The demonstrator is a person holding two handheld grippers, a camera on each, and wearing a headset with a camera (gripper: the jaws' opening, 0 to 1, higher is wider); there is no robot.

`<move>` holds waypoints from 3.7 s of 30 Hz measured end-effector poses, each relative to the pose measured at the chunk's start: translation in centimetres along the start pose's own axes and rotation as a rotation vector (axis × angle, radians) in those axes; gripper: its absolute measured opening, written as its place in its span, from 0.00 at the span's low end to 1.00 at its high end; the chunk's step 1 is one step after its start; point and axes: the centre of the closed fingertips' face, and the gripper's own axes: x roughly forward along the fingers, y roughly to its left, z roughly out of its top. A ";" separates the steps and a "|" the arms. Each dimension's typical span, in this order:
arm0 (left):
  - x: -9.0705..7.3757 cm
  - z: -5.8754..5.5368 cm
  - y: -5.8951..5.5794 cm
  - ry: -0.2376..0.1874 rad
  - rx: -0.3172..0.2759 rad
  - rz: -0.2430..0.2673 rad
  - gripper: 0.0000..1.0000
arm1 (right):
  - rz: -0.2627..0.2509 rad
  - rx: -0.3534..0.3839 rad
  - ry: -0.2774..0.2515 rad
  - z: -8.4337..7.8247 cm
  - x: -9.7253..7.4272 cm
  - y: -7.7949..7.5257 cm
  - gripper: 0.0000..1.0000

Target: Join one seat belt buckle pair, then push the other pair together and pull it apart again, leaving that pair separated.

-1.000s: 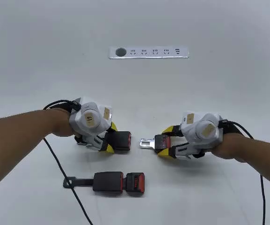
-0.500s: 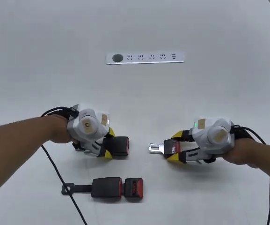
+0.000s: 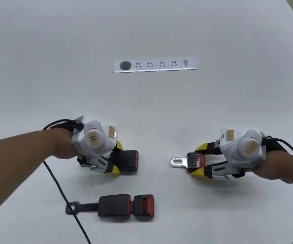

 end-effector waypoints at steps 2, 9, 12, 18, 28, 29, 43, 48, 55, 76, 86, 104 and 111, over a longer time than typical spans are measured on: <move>0.0 -0.1 0.0 0.000 -0.001 0.000 0.34 | -0.003 0.002 0.001 -0.2 -0.2 -0.3 0.35; 0.0 0.0 0.0 0.008 0.000 0.001 0.34 | -0.004 0.008 0.007 -0.9 -0.7 -0.5 0.35; -0.1 0.1 -0.1 0.010 -0.001 0.001 0.34 | -0.006 0.013 0.007 -1.1 -1.0 -0.7 0.35; 0.0 0.1 -0.1 0.006 -0.014 0.014 0.34 | -0.007 0.021 0.005 -1.0 -1.1 -0.8 0.36; 0.1 0.5 -0.2 -0.009 -0.083 0.022 0.43 | -0.051 0.063 0.004 -0.4 -1.0 -0.9 0.38; 0.0 0.7 -0.2 -0.011 -0.088 0.027 0.48 | -0.045 0.059 0.006 -0.4 -1.1 -0.8 0.40; -3.9 0.8 1.6 -0.182 -0.441 0.216 0.79 | -0.311 0.204 -0.107 1.6 -3.2 -3.5 0.70; -5.9 1.1 1.7 -0.260 -0.553 0.342 0.86 | -0.418 0.285 -0.176 2.5 -4.4 -3.7 0.73; -8.1 0.4 1.3 -0.363 -0.649 0.453 0.93 | -0.506 0.354 -0.250 4.0 -5.4 -3.0 0.83; -13.5 -1.1 -4.0 -0.564 -0.817 0.628 1.00 | -0.604 0.433 -0.380 5.8 -8.0 1.2 0.95; -14.6 -1.9 -7.2 -0.613 -0.852 0.663 1.00 | -0.645 0.431 -0.389 5.6 -9.8 3.6 0.99; -14.4 -2.1 -10.2 -0.620 -0.804 0.632 1.00 | -0.645 0.446 -0.346 3.3 -10.4 7.0 0.99; -14.6 -2.0 -10.1 -0.621 -0.784 0.624 1.00 | -0.650 0.446 -0.346 3.4 -10.7 7.4 0.99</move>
